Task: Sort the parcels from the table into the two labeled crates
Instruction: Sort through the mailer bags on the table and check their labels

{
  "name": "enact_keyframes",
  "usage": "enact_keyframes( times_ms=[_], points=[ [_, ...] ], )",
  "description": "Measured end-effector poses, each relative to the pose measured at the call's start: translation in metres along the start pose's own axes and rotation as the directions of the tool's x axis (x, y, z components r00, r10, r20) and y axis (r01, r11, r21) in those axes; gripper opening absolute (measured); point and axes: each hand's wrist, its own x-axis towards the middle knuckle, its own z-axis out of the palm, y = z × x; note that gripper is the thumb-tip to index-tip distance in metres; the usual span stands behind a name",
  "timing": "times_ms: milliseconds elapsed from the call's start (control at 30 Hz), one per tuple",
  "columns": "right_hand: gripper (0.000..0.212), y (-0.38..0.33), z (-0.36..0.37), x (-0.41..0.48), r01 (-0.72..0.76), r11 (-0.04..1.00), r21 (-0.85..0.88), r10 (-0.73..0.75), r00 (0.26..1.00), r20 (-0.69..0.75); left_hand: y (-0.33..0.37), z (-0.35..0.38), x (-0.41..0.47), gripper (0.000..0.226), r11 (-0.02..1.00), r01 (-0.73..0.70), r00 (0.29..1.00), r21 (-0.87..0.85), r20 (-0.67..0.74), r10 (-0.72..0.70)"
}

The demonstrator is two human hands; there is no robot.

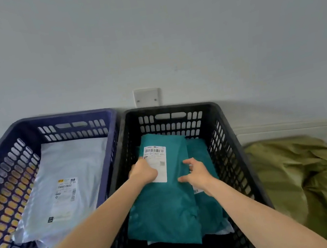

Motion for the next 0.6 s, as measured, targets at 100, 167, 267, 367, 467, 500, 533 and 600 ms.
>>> enact_keyframes(
  times_ms=[100, 167, 267, 367, 467, 500, 533, 600],
  points=[
    [0.071, 0.005, 0.007, 0.019, 0.008, 0.997, -0.071, -0.006, 1.000, 0.030, -0.002, 0.008, 0.012, 0.050, 0.996, 0.073, 0.997, 0.058, 0.004, -0.074],
    [0.071, 0.007, 0.011, 0.028, 0.025, 0.994, -0.111, -0.021, 0.999, 0.044, -0.004, 0.012, 0.017, 0.060, 0.990, 0.116, 0.993, 0.083, -0.009, -0.115],
    [0.071, 0.007, 0.015, 0.040, 0.050, 0.988, -0.144, -0.040, 0.997, 0.072, -0.008, 0.019, 0.026, 0.088, 0.986, 0.131, 0.991, 0.102, 0.004, -0.132],
    [0.072, 0.009, 0.014, 0.050, 0.070, 0.982, -0.176, -0.053, 0.994, 0.098, -0.013, 0.027, 0.034, 0.110, 0.984, 0.109, 0.994, 0.142, 0.011, -0.112],
    [0.075, 0.016, 0.014, 0.056, 0.091, 0.963, -0.253, -0.051, 0.986, 0.160, -0.017, 0.037, 0.039, 0.113, 0.984, 0.080, 0.997, 0.157, -0.023, -0.077],
    [0.076, 0.019, 0.014, 0.058, 0.102, 0.952, -0.288, -0.051, 0.983, 0.177, -0.018, 0.040, 0.040, 0.113, 0.983, 0.075, 0.997, 0.167, -0.031, -0.071],
    [0.076, 0.023, 0.015, 0.060, 0.112, 0.942, -0.315, -0.054, 0.981, 0.187, -0.019, 0.043, 0.042, 0.113, 0.982, 0.074, 0.997, 0.175, -0.033, -0.069],
    [0.076, 0.029, 0.018, 0.064, 0.144, 0.915, -0.376, -0.076, 0.979, 0.191, -0.021, 0.047, 0.047, 0.113, 0.980, 0.074, 0.997, 0.187, -0.015, -0.072]
  ],
)
